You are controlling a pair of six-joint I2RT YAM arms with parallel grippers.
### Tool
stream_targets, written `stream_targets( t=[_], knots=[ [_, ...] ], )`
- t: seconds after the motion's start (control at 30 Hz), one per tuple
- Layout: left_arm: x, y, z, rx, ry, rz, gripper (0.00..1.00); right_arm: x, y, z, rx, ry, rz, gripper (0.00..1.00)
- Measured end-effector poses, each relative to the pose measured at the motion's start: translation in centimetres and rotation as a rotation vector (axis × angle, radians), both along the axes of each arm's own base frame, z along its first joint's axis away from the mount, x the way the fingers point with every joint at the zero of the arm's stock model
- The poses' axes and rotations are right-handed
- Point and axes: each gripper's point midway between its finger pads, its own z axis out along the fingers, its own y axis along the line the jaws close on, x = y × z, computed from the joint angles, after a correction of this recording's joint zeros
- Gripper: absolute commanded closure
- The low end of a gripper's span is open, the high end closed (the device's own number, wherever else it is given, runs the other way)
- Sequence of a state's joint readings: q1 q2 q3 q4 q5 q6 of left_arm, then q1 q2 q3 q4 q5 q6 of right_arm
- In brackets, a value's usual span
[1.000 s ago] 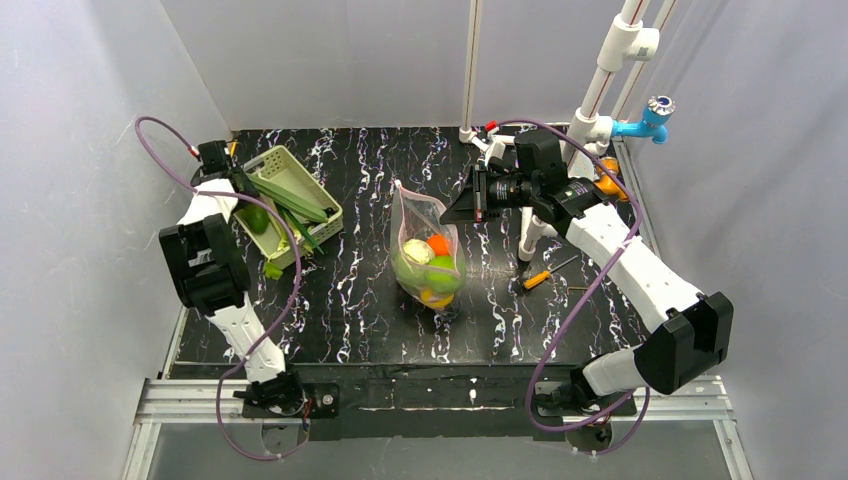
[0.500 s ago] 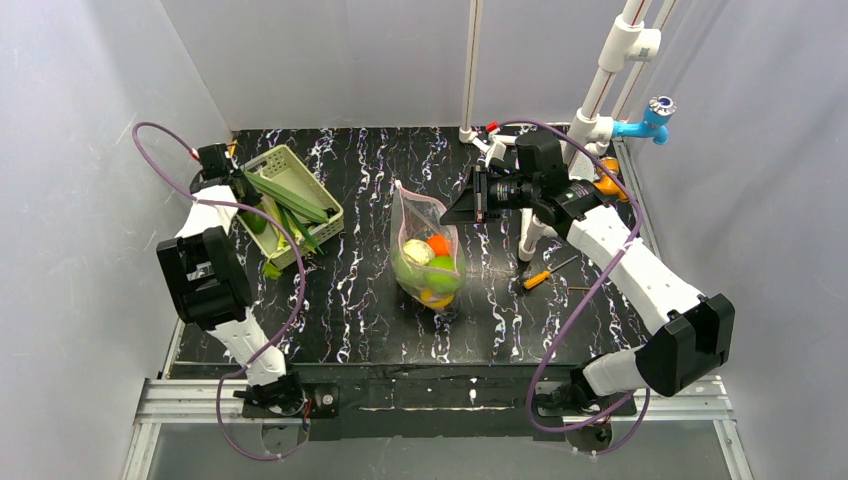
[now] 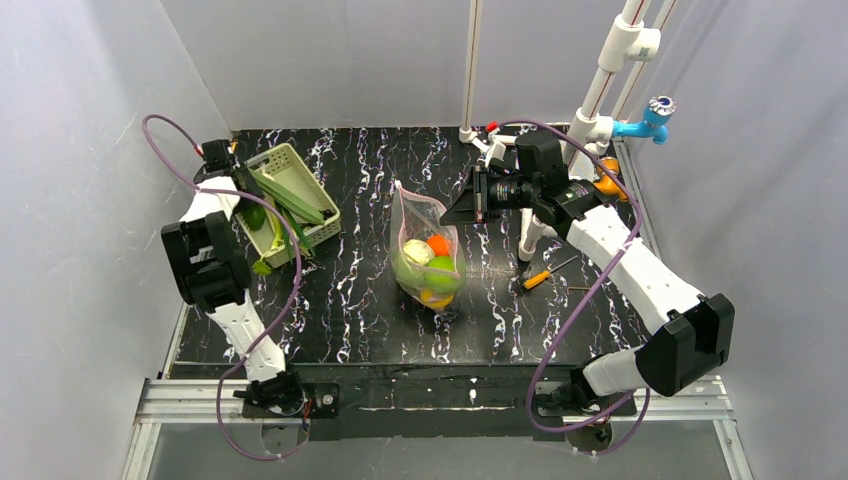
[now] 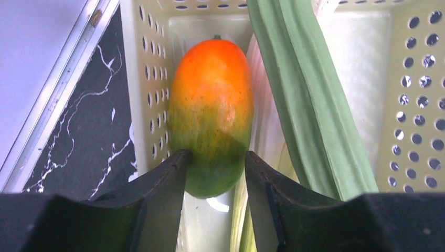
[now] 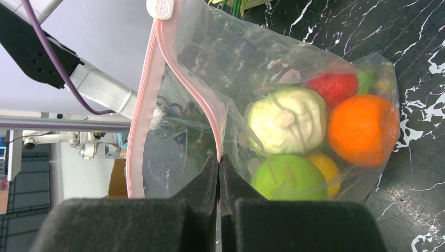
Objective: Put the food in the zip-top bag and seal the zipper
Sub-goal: Pick up the fake fruit from the bin.
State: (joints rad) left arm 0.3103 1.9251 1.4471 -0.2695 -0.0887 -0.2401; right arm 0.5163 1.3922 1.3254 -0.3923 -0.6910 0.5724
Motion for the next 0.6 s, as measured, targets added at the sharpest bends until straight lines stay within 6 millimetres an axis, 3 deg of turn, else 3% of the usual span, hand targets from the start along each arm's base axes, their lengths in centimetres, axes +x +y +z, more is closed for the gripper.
stream_targets(
  t=[0.27,0.6],
  knots=[
    [1.3,0.8,-0.7,0.036,0.015,-0.006,0.42,0.0,0.0,0.0,0.000,0.001,0.000,0.99],
    [1.7,1.0,-1.1,0.104,0.049,-0.040,0.41,0.0,0.1,0.0,0.003,0.007,0.003,0.99]
  ],
)
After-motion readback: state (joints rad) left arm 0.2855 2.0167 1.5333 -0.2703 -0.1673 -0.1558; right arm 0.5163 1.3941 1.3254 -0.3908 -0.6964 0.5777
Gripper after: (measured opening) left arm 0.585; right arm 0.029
